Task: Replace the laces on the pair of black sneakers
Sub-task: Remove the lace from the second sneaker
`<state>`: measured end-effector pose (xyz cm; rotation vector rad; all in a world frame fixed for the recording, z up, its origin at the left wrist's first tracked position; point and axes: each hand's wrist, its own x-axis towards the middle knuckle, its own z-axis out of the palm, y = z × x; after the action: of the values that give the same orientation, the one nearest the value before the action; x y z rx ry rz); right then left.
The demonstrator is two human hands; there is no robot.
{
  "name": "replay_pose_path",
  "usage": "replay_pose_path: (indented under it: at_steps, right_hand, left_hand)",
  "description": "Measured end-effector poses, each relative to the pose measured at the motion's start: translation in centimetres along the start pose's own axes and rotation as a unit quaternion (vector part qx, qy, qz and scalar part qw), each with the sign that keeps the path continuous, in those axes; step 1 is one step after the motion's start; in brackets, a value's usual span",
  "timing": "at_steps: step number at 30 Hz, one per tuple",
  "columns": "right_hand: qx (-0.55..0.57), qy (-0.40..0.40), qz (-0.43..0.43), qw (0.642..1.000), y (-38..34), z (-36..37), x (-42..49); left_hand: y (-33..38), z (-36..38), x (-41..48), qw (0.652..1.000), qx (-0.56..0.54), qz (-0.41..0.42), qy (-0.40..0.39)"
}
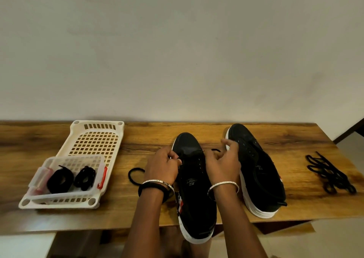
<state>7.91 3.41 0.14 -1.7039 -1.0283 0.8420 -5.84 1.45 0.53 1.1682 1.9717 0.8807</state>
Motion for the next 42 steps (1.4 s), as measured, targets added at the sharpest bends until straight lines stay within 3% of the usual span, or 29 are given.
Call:
replay_pose_path:
  at_steps: [3,6,9,12,15,17,19,21,23,26,29,32,34,36,39,42]
  right_hand:
    - [-0.152,-0.111,-0.187,0.964,-0.1,1.0,-0.4]
    - [-0.331,-0.169,-0.241,0.896,0.7,2.0,-0.7]
    - [-0.293,-0.140,-0.238,0.916,1.0,2.5,-0.9]
    - [-0.177,-0.085,-0.180,0.964,1.6,2.7,-0.3]
    - [0.013,-0.015,-0.003,1.000,1.7,2.2,0.5]
    - [0.155,0.012,0.146,0.977,1.6,1.3,1.1]
    - [0.178,0.019,0.212,0.961,1.4,0.4,1.1]
    - [0.074,0.031,0.157,0.984,1.3,0.0,0.8]
    - [-0.035,0.029,0.009,0.999,0.9,0.0,0.4]
    - [-0.174,-0.087,-0.185,0.963,0.1,0.7,-0.2]
    - [-0.334,-0.178,-0.246,0.892,0.6,1.8,-1.0]
    - [-0.298,-0.153,-0.243,0.910,1.0,2.4,-1.2]
    - [-0.196,-0.116,-0.193,0.954,1.4,2.6,-0.7]
    - [-0.040,-0.065,-0.072,0.995,1.5,2.5,0.0]
    - [0.153,0.012,0.146,0.977,1.6,1.3,1.3]
    - [0.138,0.050,0.229,0.962,2.0,0.1,2.0]
  left_hand:
    - [-0.1,0.2,0.1,1.000,0.004,0.002,0.003]
    - [0.0,0.4,0.1,1.000,-0.003,0.000,0.009]
    - [-0.2,0.5,0.1,1.000,-0.012,-0.005,0.012]
    - [-0.1,0.5,0.0,1.000,-0.020,-0.005,0.015]
    - [-0.2,0.5,-0.1,1.000,-0.024,-0.007,0.016]
    - [-0.1,0.5,-0.2,0.999,-0.031,-0.009,0.013]
    - [0.0,0.4,-0.3,0.999,-0.040,-0.010,0.008]
    - [0.1,0.2,-0.4,0.999,-0.038,-0.009,0.005]
    - [0.1,0.2,-0.3,0.999,-0.039,-0.010,0.003]
    - [0.2,0.3,-0.4,0.999,-0.034,-0.013,0.004]
    - [0.1,0.3,-0.4,0.999,-0.033,-0.012,0.007]
    - [0.0,0.3,-0.3,0.999,-0.033,-0.014,0.013]
    - [-0.1,0.3,-0.3,0.999,-0.039,-0.012,0.014]
    - [-0.1,0.4,-0.4,0.999,-0.048,-0.013,0.015]
    - [-0.1,0.4,-0.4,0.998,-0.060,-0.015,0.008]
    - [-0.1,0.4,-0.4,0.998,-0.060,-0.012,0.005]
